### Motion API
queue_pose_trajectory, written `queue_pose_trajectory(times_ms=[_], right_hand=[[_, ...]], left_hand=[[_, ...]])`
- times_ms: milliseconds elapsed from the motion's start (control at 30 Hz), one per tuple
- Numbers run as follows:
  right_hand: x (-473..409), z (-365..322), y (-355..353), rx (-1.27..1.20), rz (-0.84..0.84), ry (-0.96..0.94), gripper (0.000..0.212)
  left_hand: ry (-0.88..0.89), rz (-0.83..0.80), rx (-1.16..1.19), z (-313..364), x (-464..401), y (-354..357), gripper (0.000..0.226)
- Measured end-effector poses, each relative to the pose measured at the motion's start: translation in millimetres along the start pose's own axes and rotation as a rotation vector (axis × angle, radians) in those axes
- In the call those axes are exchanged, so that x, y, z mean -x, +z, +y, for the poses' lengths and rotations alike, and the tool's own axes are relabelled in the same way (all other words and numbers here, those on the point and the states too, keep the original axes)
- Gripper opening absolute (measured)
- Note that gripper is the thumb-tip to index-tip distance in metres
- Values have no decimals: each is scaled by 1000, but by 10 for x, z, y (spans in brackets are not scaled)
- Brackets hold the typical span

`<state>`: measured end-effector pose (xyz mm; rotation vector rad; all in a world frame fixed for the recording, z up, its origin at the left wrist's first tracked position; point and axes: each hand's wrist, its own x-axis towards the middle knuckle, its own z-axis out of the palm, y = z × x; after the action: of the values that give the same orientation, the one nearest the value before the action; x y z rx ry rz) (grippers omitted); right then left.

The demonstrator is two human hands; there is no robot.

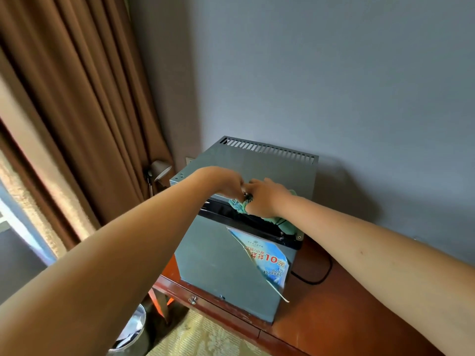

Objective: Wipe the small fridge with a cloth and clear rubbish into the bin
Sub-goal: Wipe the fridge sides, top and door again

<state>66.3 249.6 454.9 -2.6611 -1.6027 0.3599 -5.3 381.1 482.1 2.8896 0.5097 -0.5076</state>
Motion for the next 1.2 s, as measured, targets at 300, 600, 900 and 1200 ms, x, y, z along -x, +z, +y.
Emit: queue_pose_trajectory(times_ms=[300, 600, 900, 1200], right_hand=[[-537, 129, -91, -31, 35, -4, 49], [-1601, 476, -304, -69, 80, -63, 50], [-2584, 744, -547, -50, 115, -110, 58], [-2792, 780, -548, 1, 147, -98, 43]], left_hand=[[3, 101, 118, -292, -392, 16, 29], [-71, 144, 125, -693, -1277, -332, 27], [-149, 208, 149, -1121, -2143, -639, 28], [-164, 204, 142, -1186, -2234, -692, 23]])
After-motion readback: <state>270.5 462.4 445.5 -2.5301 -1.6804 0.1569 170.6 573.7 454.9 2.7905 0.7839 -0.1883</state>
